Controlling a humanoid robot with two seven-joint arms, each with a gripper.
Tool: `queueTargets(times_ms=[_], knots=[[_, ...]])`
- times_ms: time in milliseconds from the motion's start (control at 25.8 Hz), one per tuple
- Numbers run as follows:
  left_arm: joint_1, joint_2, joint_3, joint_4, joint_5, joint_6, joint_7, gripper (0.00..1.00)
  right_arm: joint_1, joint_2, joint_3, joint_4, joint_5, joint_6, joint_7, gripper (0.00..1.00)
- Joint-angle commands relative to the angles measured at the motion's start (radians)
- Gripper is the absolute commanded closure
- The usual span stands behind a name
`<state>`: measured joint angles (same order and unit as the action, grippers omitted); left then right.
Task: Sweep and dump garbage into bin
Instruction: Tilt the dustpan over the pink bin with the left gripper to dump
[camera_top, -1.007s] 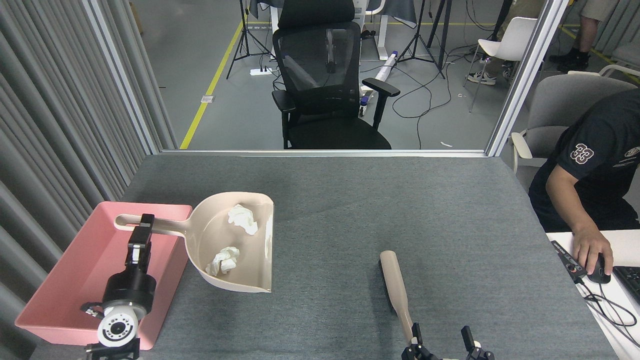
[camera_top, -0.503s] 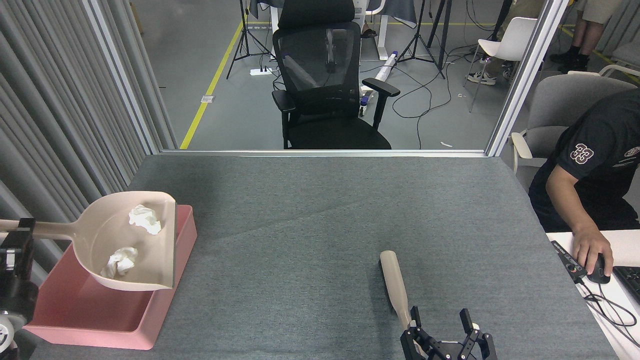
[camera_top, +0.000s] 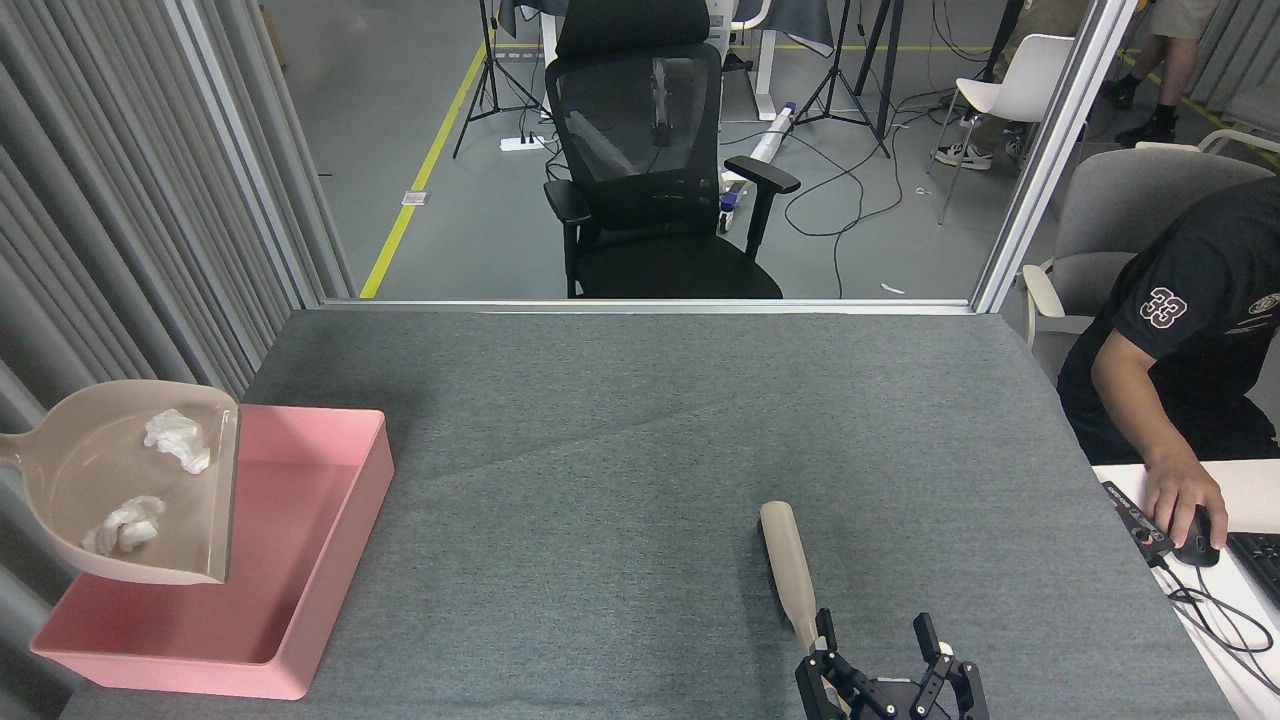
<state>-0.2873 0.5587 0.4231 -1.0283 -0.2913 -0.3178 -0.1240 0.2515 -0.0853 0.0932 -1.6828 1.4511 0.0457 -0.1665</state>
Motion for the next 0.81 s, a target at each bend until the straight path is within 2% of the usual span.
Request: queueTargets(times_ms=[0, 116, 271, 348, 426, 542, 658, 697, 774], knots=[[-0.046, -0.002, 0.005, 0.028, -0.219, -0.06, 0.009, 0.78, 0.002, 0.001, 0.0, 0.0, 0.0, -0.006, -0.005, 0.02], [-0.073, -0.006, 0.022, 0.028, -0.29, -0.064, 0.01, 0.79, 0.002, -0.001, 0.0, 0.0, 0.0, -0.006, -0.005, 0.02], [-0.099, -0.005, 0.022, 0.04, -0.285, -0.056, 0.009, 0.79, 0.002, 0.001, -0.001, 0.0, 0.0, -0.006, -0.005, 0.02], [-0.118, -0.006, 0.033, 0.047, -0.242, -0.043, 0.001, 0.78, 0.002, 0.001, 0.0, 0.0, 0.0, -0.006, -0.005, 0.02], [-0.122, -0.005, 0.037, 0.051, -0.123, 0.009, -0.016, 0.79, 0.003, 0.002, 0.0, 0.0, 0.0, -0.007, -0.005, 0.02], [-0.116, -0.005, 0.008, 0.011, 0.158, 0.12, -0.088, 0.79, 0.003, 0.002, 0.0, 0.0, 0.0, -0.007, -0.005, 0.02], [-0.115, -0.011, -0.106, -0.073, 0.376, 0.206, -0.083, 0.79, 0.003, 0.001, 0.0, 0.0, 0.0, -0.007, -0.005, 0.02], [-0.115, -0.04, -0.127, -0.098, 0.394, 0.232, -0.074, 0.79, 0.003, 0.001, -0.001, 0.0, 0.0, -0.006, -0.005, 0.02], [-0.113, -0.148, -0.13, -0.164, 0.393, 0.306, -0.063, 0.79, 0.003, 0.002, -0.001, 0.0, 0.0, -0.006, -0.005, 0.02]])
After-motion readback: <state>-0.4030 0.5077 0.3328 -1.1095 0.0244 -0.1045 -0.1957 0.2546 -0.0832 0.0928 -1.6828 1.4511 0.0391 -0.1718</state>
